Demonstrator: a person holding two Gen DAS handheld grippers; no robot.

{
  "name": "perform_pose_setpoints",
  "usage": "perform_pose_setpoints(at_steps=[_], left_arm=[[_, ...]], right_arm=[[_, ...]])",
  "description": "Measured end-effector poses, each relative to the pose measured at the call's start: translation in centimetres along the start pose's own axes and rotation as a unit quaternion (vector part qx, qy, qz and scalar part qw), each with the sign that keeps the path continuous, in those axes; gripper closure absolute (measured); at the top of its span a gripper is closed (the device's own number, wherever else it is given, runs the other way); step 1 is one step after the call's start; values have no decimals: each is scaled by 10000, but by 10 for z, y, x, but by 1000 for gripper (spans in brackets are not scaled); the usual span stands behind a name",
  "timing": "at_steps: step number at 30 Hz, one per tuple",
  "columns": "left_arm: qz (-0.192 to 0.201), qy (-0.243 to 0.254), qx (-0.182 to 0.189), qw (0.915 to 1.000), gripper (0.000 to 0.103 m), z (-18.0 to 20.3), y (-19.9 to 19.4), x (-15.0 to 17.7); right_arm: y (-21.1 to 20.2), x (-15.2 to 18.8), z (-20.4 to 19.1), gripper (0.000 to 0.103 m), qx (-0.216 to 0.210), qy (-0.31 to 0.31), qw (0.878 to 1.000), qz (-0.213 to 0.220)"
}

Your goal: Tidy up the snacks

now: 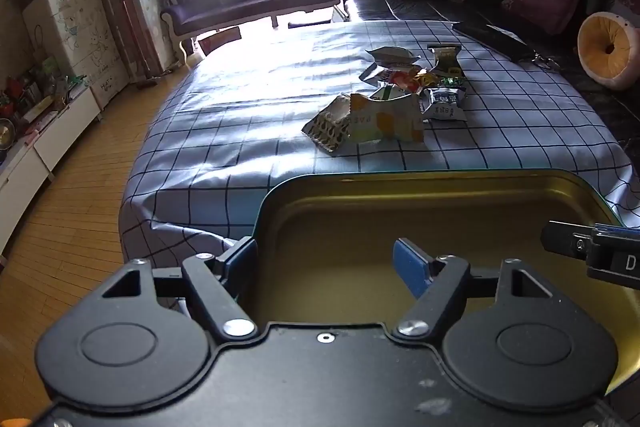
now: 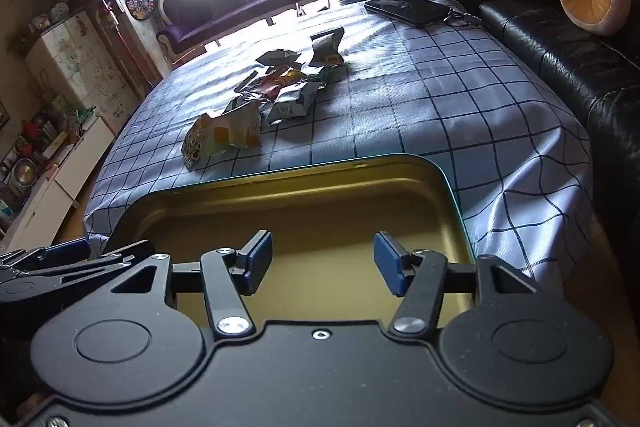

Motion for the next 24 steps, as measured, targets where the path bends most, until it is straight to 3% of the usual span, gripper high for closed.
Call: perform_pose_setpoints(at_steps=[3,6,24], left_arm=[[-205,-231,51,9995,25,0,9,-5],[-170,-381,126,9990,25,-6,3,1],[-109,-307,160,9993,25,-6,4,5]], right_arm=[[0,-1,0,41,-26,-18,10000,0],[-2,-4,2,41,-57,-34,10000,23],[6,2,-4,41,68,-143,9999,-59]])
Point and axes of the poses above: each gripper's, at about its wrist camera, not at the fingertips, and y roughly the way its jaws point, z to its right, x to its underside, the point moved 3 cm from there along y, roughly the way its jaws point, and after that the axes turned 2 degrees about -x, right-handed, at the moved point
